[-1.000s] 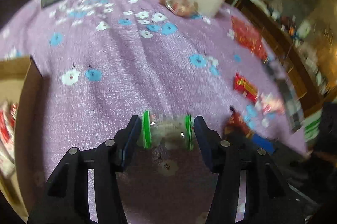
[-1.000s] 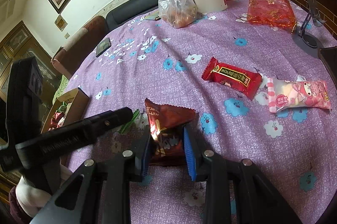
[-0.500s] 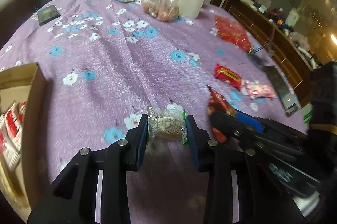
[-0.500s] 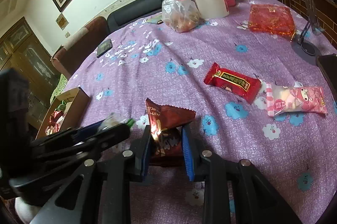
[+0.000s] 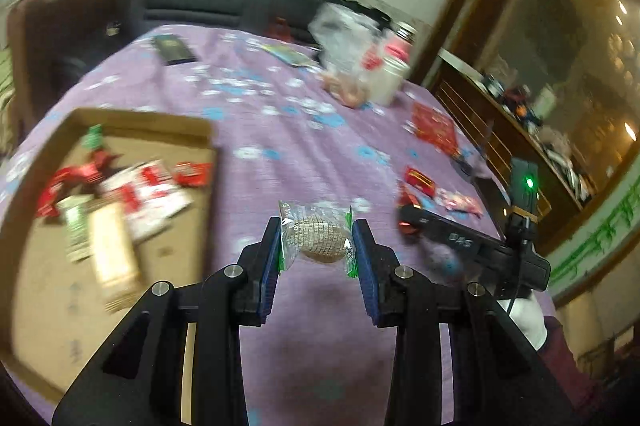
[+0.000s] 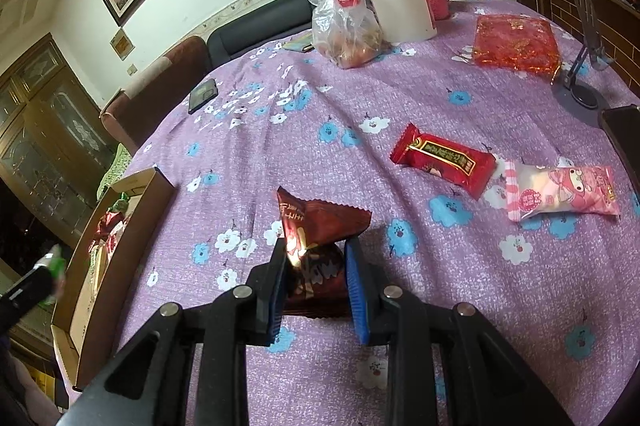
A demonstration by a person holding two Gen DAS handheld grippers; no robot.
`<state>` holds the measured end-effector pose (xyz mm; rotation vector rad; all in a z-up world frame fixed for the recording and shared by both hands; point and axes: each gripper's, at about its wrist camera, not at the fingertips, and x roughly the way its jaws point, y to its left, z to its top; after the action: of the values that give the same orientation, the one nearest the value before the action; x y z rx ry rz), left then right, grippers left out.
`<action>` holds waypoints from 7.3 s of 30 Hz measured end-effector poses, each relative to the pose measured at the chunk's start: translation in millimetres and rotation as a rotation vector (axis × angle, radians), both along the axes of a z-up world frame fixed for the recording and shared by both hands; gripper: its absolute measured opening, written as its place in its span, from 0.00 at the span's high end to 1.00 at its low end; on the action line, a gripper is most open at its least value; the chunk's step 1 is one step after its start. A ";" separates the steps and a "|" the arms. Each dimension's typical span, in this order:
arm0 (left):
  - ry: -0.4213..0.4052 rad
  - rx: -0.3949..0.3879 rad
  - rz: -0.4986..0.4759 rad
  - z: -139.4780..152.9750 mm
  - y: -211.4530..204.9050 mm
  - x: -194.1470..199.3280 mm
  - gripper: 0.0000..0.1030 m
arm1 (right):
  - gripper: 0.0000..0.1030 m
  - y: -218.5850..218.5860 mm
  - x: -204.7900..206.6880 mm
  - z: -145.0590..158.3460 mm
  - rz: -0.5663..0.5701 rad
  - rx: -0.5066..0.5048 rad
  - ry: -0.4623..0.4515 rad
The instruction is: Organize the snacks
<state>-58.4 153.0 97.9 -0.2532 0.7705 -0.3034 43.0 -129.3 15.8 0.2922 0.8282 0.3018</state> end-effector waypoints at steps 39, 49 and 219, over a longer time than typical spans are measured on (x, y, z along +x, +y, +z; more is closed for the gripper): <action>0.101 -0.169 0.323 -47.1 203.5 -31.4 0.60 | 0.71 309.4 -58.8 14.2 0.613 -0.113 0.049; 0.035 -0.236 0.323 -16.0 197.9 -65.4 0.60 | 0.64 299.8 -74.1 6.2 0.638 -0.099 -0.005; 0.178 -0.050 0.343 -64.0 179.7 -44.4 0.82 | 0.74 198.1 -81.9 52.7 0.469 -0.053 -0.035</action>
<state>-102.9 332.7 33.9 -0.4574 0.8793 0.0256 -39.0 68.7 68.6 0.0385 0.8631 0.7201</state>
